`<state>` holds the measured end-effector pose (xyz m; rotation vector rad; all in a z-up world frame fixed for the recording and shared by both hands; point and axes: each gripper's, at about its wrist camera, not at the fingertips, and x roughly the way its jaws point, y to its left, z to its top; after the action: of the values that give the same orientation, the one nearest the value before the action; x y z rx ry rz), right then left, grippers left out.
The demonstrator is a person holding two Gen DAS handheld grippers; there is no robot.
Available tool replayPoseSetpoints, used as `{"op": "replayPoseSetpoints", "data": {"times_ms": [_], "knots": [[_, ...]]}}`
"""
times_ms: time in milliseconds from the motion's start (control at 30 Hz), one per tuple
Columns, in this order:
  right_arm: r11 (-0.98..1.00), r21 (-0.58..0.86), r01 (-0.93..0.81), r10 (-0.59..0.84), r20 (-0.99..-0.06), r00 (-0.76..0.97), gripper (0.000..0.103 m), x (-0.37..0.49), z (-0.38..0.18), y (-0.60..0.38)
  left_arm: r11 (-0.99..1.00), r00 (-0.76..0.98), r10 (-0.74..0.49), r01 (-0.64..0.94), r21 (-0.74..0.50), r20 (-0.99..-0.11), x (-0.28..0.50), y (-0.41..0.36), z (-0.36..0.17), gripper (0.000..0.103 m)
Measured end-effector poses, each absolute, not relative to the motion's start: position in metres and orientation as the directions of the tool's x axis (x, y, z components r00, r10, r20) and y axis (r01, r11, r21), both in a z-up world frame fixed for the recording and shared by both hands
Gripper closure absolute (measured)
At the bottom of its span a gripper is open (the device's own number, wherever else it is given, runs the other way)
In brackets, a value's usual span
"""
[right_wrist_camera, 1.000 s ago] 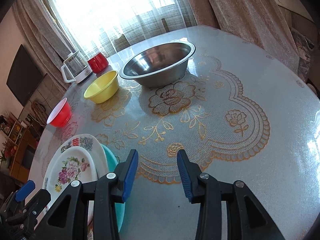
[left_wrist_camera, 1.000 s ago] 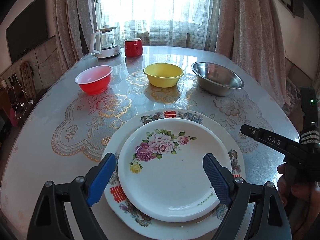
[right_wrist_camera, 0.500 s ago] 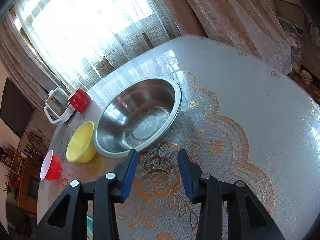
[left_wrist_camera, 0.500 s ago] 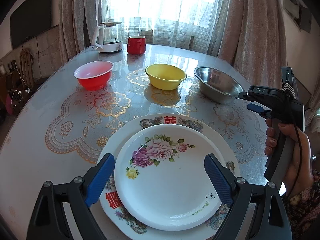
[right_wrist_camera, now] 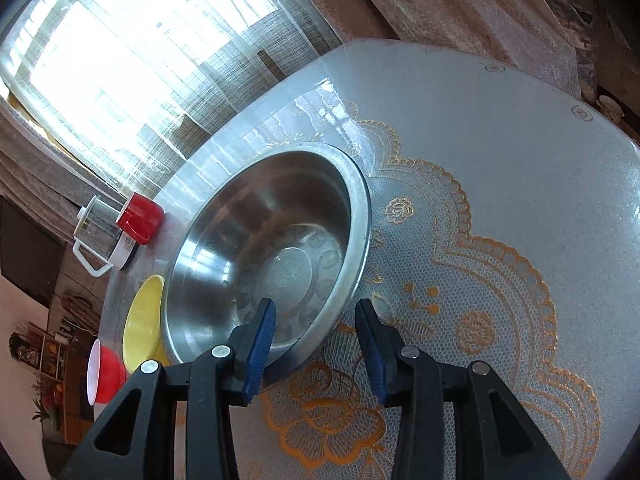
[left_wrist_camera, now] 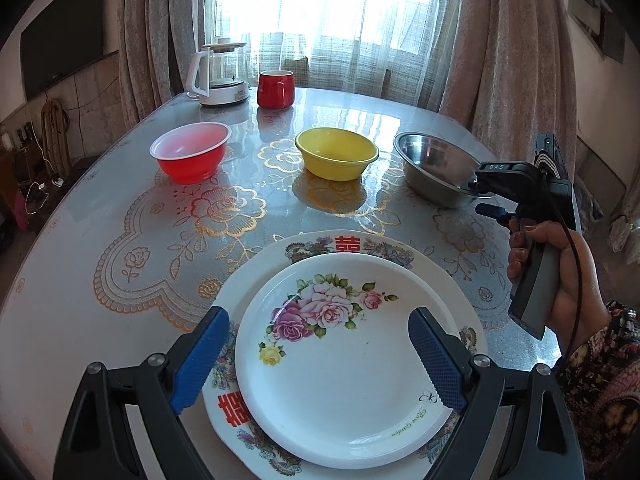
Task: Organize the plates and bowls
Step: 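Move the right gripper to the steel basin rim and close it, then close the left gripper on the steel basin rim while the right gripper holds it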
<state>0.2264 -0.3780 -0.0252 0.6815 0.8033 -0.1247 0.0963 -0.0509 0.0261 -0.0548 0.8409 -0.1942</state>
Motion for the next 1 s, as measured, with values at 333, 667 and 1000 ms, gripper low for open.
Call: {"op": "replayPoseSetpoints", "data": {"times_ms": [333,667,1000], "knots": [[0.766,0.566,0.304,0.188,-0.649,0.737,0.087,0.202,-0.025,-0.385,0.981,0.664,-0.194,0.151,-0.125,-0.722,0.104,-0.053,0.036,0.011],[0.768,0.578,0.275,0.185,-0.612,0.769,0.089,0.159,-0.022,-0.388,0.967,0.627,-0.254,0.162,-0.195,-0.736,0.135,-0.071,0.046,0.011],[0.817,0.518,0.252,0.134,-0.596,0.792,0.086,0.124,-0.031,-0.385,0.952,0.586,-0.307,0.209,-0.226,-0.750,0.175,-0.124,0.053,0.011]]}}
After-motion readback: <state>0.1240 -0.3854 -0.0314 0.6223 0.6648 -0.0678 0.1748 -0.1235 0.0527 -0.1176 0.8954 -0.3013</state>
